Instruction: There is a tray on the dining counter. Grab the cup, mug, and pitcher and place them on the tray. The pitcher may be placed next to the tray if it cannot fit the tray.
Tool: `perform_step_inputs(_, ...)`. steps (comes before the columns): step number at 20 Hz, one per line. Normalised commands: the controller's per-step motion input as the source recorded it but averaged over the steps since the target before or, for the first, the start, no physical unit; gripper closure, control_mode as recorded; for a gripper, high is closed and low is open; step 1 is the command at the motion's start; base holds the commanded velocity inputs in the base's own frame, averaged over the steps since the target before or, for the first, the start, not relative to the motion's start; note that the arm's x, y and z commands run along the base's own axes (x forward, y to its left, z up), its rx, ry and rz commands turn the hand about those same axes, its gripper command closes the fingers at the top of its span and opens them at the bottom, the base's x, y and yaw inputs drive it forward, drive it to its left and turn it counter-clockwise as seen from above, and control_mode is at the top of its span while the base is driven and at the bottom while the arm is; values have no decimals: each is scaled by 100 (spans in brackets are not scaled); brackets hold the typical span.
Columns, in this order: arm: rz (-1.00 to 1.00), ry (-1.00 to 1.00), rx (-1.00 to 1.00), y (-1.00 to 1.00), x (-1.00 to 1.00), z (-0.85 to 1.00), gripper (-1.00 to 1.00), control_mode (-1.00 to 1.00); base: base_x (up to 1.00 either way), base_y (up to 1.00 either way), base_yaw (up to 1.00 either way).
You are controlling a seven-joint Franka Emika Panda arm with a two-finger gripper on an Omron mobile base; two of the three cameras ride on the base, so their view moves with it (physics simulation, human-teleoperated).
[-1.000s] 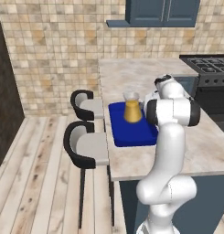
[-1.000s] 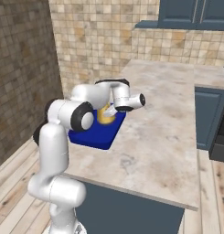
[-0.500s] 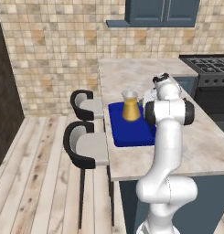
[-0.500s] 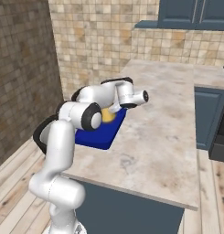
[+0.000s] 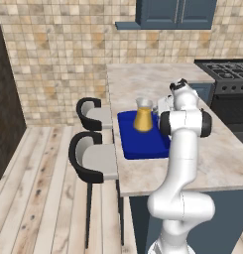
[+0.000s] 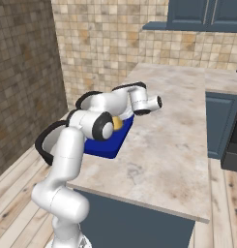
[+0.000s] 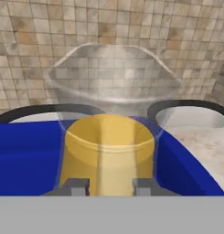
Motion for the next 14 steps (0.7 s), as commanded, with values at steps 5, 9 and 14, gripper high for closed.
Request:
perform_step_inputs(5, 0, -6, 1, -2, -66, 1, -100, -100, 0, 0, 0)
perform_step_inputs(9, 0, -5, 6, -16, -54, 16, -100, -100, 0, 0, 0)
perform_step_inputs(14, 1, -11, 5, -18, -92, 33, -100, -100, 0, 0, 0)
